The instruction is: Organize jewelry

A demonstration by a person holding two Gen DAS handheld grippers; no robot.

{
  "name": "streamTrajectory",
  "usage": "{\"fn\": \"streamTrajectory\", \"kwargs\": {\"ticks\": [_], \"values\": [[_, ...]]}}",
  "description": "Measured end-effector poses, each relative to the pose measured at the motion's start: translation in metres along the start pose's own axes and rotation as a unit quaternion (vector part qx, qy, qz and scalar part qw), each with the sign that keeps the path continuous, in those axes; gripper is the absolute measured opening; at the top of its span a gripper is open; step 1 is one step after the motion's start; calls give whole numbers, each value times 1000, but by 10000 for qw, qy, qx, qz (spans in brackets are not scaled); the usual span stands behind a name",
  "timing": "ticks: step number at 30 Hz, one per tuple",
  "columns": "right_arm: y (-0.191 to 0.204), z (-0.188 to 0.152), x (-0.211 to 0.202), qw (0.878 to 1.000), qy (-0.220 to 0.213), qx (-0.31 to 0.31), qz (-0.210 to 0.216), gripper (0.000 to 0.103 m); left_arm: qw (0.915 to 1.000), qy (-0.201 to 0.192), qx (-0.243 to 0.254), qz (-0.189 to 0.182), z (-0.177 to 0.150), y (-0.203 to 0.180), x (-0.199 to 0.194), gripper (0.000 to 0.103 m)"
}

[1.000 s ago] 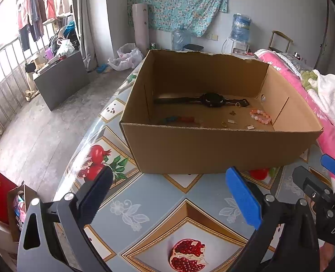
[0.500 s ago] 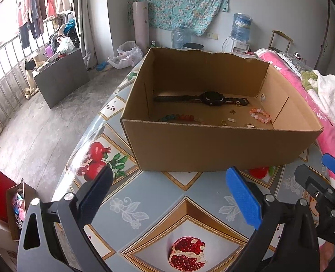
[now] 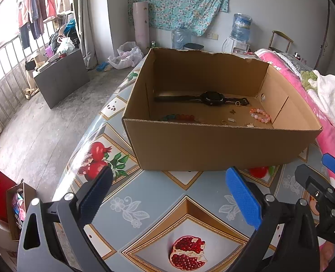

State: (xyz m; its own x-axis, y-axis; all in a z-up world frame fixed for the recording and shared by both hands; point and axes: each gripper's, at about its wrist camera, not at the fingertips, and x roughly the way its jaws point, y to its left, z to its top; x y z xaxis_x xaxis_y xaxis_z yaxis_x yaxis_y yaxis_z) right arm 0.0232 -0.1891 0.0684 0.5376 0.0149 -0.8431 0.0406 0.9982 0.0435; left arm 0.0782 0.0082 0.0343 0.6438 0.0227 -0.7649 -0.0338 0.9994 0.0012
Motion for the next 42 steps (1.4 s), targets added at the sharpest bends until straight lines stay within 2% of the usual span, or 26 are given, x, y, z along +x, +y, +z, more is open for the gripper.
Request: {"fn": "streamTrajectory", "kwargs": {"ticks": [42], "values": [[2,-3,0,10000,16,14,9,95,10000,27,11,-1,-2,0,0,98]]}}
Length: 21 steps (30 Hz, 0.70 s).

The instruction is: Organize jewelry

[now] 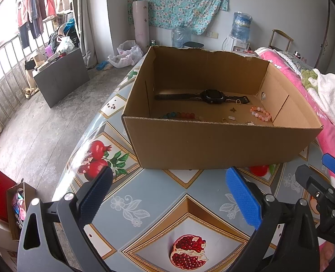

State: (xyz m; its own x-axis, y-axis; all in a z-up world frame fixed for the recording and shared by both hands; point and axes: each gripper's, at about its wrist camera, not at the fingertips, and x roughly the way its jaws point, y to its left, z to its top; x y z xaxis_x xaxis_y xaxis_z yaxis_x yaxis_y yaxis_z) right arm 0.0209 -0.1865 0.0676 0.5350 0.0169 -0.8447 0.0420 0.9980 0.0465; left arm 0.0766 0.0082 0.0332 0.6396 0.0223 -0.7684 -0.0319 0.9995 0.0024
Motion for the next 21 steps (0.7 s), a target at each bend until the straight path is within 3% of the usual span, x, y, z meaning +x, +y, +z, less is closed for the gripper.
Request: {"fn": "streamTrajectory", "kwargs": {"ticks": [21], "values": [[6,-3,2,10000,61,-4,42,95,10000,70,29,0,-4,0,3,98]]}}
